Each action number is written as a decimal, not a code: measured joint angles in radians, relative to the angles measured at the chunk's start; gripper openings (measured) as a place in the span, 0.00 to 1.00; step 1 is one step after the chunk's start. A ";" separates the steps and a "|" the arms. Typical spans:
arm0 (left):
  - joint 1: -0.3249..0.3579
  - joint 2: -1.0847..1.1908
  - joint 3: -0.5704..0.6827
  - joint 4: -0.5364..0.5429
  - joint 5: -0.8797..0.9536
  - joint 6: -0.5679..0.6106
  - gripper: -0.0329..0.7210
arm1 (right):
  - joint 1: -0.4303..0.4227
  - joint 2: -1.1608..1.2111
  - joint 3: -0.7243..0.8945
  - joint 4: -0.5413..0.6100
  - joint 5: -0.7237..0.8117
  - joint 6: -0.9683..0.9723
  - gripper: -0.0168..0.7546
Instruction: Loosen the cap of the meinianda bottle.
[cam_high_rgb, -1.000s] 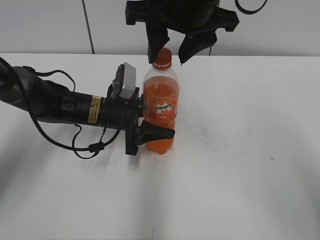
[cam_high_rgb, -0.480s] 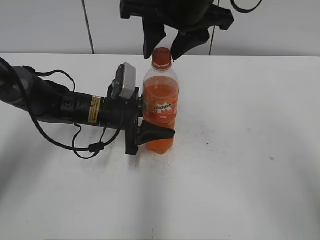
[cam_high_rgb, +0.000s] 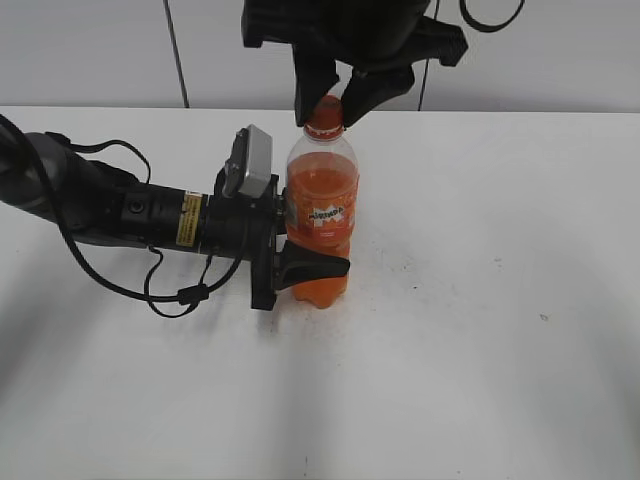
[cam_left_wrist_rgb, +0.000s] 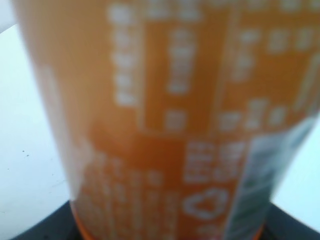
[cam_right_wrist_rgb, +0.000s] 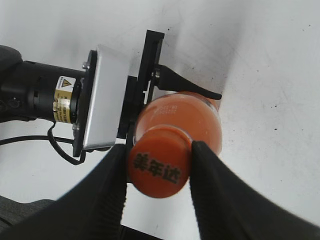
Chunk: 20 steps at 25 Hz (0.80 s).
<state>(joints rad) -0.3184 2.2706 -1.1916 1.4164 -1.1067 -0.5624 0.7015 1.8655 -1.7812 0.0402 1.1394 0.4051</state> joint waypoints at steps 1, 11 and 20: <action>0.000 0.000 0.000 0.000 0.000 0.000 0.55 | 0.000 0.000 0.000 -0.004 0.006 0.000 0.39; -0.001 0.000 0.000 -0.002 0.002 0.000 0.55 | 0.000 0.000 -0.001 -0.018 0.007 -0.261 0.38; -0.001 0.000 0.000 -0.002 0.002 0.002 0.55 | 0.000 0.000 -0.001 0.012 -0.005 -0.732 0.37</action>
<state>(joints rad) -0.3197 2.2706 -1.1916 1.4146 -1.1046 -0.5607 0.7015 1.8655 -1.7824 0.0523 1.1345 -0.3266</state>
